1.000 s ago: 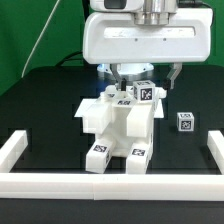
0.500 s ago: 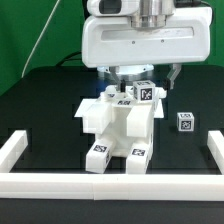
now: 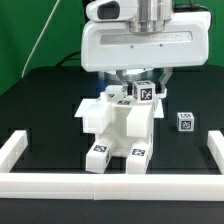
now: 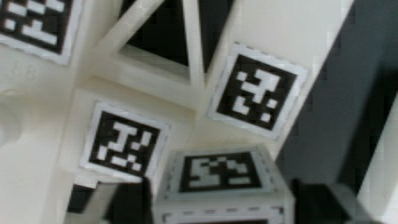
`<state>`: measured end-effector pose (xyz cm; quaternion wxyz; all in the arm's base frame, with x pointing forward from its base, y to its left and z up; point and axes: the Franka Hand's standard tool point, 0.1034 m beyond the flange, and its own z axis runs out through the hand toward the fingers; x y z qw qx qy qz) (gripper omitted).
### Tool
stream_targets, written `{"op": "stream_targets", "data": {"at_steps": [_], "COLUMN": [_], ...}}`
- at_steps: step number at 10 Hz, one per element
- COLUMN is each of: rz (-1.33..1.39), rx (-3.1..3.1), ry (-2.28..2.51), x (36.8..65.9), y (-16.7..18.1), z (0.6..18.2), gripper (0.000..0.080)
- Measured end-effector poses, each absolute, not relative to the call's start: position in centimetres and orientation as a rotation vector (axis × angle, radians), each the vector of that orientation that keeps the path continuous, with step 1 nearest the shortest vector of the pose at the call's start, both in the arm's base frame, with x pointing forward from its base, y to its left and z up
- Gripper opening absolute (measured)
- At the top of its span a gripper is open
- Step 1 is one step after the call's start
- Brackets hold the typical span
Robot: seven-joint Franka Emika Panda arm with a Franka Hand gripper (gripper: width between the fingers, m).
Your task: Assemble chair
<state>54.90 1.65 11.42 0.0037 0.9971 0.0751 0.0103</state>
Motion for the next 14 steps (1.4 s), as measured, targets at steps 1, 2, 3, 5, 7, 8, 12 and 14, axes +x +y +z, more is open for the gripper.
{"op": "stream_targets", "data": {"at_steps": [1,2,3,5,7,8,12,14], "rz": [0.032,0.032,0.031,0.061,0.064,0.065,0.049,0.05], "rx": [3.125,3.126,3.129,3.131,3.108,3.067,2.878,2.907], "ry": [0.236,0.227,0.185,-0.085,-0.434,-0.7,-1.376,-1.313], "x": [54.9,54.9,54.9,55.4,56.0,56.1,56.1,56.1], "y": [1.6,1.6,1.6,1.6,1.4,1.4,1.7,1.7], "z": [11.4,11.4,11.4,11.4,11.4,11.4,11.3,11.3], "gripper": [0.0304,0.0281,0.0281,0.0281,0.0281,0.0281,0.0281,0.0281]}}
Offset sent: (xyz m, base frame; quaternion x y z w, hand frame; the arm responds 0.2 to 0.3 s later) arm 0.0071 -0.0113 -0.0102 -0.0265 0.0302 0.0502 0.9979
